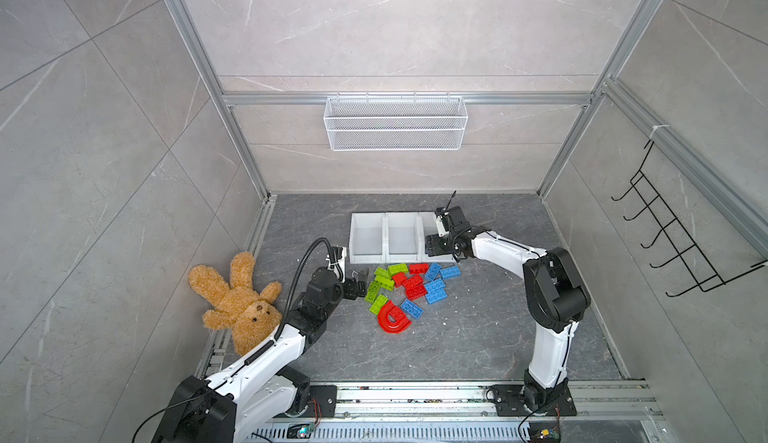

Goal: Sort the legos into containers by color
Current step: 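Lift the blue brick and carry it to the compartment farthest from the left arm, then return the right gripper to the pile and grasp another blue brick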

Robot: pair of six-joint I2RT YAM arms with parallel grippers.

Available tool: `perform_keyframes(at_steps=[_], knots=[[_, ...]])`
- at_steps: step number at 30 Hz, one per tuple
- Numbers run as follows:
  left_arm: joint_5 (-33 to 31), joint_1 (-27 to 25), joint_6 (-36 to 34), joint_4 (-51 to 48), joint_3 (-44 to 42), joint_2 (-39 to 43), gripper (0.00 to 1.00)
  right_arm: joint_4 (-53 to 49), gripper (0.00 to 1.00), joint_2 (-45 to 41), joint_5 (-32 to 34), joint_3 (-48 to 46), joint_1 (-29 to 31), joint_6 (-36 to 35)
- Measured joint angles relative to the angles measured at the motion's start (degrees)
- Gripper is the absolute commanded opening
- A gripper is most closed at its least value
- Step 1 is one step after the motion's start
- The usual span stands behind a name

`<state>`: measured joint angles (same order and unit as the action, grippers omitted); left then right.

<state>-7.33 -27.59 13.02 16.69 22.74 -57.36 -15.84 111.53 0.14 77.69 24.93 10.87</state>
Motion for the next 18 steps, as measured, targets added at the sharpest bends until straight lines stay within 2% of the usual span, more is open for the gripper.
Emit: perform_keyframes(at_steps=[4,9,13,18], knots=[[0.00,0.00,0.00,0.00,0.00,0.00,1.00,-0.61,0.69,-3.21,-0.85,-1.57,0.15,-0.13],[-0.02,0.00,0.00,0.00,0.00,0.00,0.99,-1.40,0.60,-14.43,-2.32,-8.07,3.23,-1.09],[-0.02,0.00,0.02,0.00,0.00,0.02,0.99,-2.12,0.59,-21.16,-3.06,-13.00,10.82,-2.54],[-0.02,0.00,0.02,0.00,0.00,0.15,1.00,-3.50,0.56,-22.27,-6.01,-18.82,17.81,-4.44]])
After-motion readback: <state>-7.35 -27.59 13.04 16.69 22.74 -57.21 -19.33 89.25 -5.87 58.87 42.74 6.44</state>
